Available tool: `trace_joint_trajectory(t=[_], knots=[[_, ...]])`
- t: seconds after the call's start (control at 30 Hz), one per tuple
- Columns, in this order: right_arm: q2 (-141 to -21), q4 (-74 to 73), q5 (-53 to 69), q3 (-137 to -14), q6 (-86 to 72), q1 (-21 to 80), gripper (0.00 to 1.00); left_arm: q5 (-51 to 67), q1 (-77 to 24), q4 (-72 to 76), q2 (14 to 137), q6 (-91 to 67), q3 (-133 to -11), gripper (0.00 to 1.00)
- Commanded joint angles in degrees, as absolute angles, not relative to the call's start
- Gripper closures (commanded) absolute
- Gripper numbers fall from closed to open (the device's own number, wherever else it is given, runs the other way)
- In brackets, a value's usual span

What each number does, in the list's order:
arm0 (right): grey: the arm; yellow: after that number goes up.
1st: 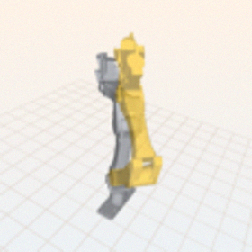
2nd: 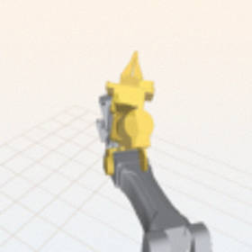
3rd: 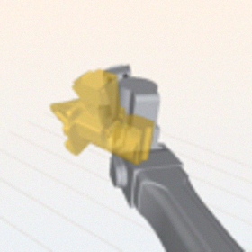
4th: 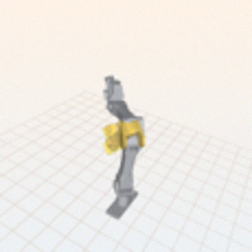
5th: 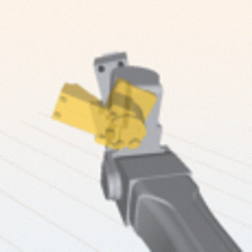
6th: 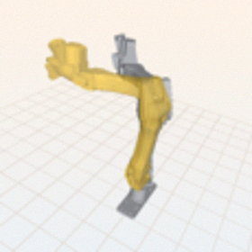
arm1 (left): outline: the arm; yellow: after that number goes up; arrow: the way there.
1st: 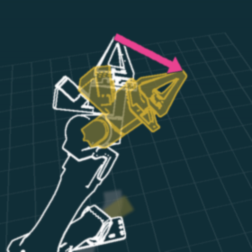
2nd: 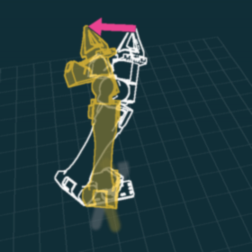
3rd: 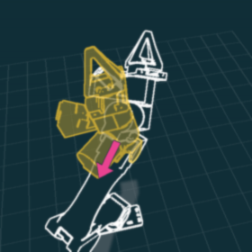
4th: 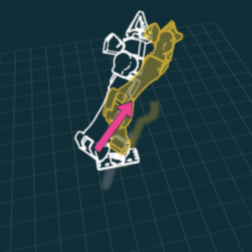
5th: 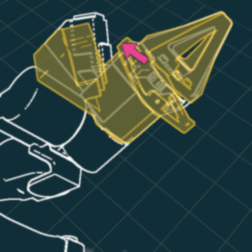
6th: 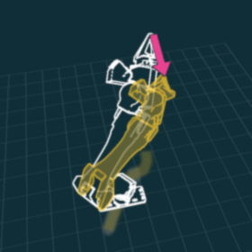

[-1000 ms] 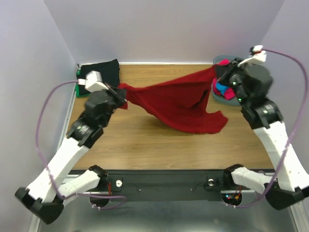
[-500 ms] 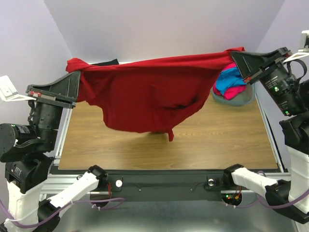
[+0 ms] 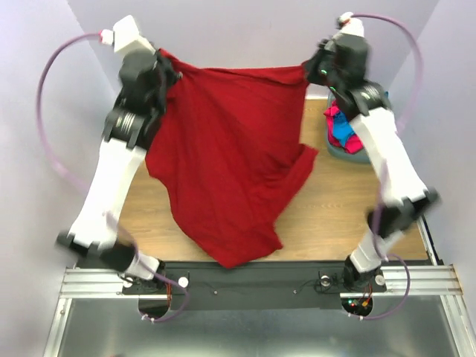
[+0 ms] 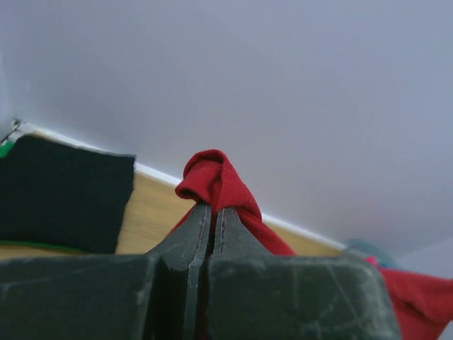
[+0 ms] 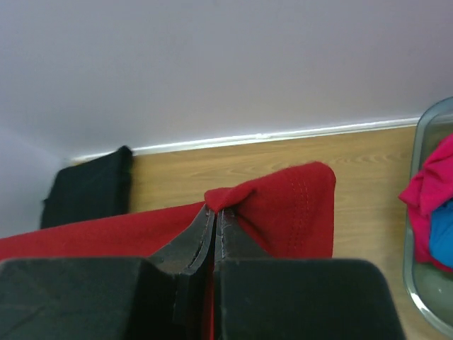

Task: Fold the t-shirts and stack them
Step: Flatten the tshirt out

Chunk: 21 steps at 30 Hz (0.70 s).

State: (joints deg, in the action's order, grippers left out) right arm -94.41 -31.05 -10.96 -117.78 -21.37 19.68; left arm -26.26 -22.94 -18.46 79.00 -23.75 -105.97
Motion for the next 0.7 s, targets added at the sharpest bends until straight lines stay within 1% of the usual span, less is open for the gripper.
trace_joint_trajectory(t=[0.0,0.03,0.13,0.23,0.27,0.3,0.4,0.43,0.47,0.5,0.53,0.6,0.63,0.67], knots=[[-102.6,-29.6,-15.4,-134.2,-20.4,16.4,1.0,-17.0,-15.6,-17.8,85.9,-20.4,-120.3,1.0],[-104.3,-29.4,-15.4,-141.8,-20.8,15.8,1.0,-16.3,-15.2,-17.4,88.0,-19.7,-124.9,1.0],[-108.2,-28.5,-12.6,-148.7,-23.5,13.0,1.0,-14.4,-15.2,-17.2,89.0,-17.5,-129.4,1.0],[-104.0,-26.7,-9.0,-143.9,-25.1,11.5,1.0,-12.5,-15.2,-15.9,86.5,-16.3,-129.3,1.0],[-102.4,-25.8,-8.0,-141.4,-25.1,11.4,1.0,-12.0,-15.2,-15.2,85.4,-16.2,-126.5,1.0],[-100.2,-25.4,-7.3,-134.7,-25.1,11.3,1.0,-12.0,-15.2,-14.8,84.1,-16.1,-124.5,1.0],[-92.9,-24.7,-5.0,-124.9,-24.0,11.3,1.0,-12.0,-15.2,-11.7,77.5,-16.2,-112.1,1.0],[-89.0,-24.6,-5.1,-117.9,-23.8,11.3,1.0,-12.2,-15.2,-9.6,73.2,-16.4,-107.8,1.0],[-86.9,-24.6,-4.8,-114.4,-23.9,11.3,1.0,-12.4,-15.2,-8.5,70.9,-17.1,-98.2,1.0],[-84.8,-24.6,-4.6,-110.7,-23.7,11.3,1.0,-12.3,-15.2,-7.6,68.4,-18.2,-92.7,1.0],[-79.9,-24.4,-4.4,-101.6,-23.8,11.3,1.0,-12.1,-15.2,-5.6,63.2,-20.9,-81.6,1.0],[-74.7,-24.3,-4.3,-91.7,-24.8,11.3,0.99,-12.2,-15.2,-3.6,55.6,-25.6,-70.6,1.0],[-72.0,-24.3,-4.6,-82.1,-25.4,11.3,0.99,-9.9,-15.3,-3.1,53.2,-27.8,-60.6,1.0],[-66.4,-24.3,-5.2,-76.2,-26.6,11.3,0.99,-8.7,-15.3,-3.0,51.1,-32.1,-55.9,1.0]])
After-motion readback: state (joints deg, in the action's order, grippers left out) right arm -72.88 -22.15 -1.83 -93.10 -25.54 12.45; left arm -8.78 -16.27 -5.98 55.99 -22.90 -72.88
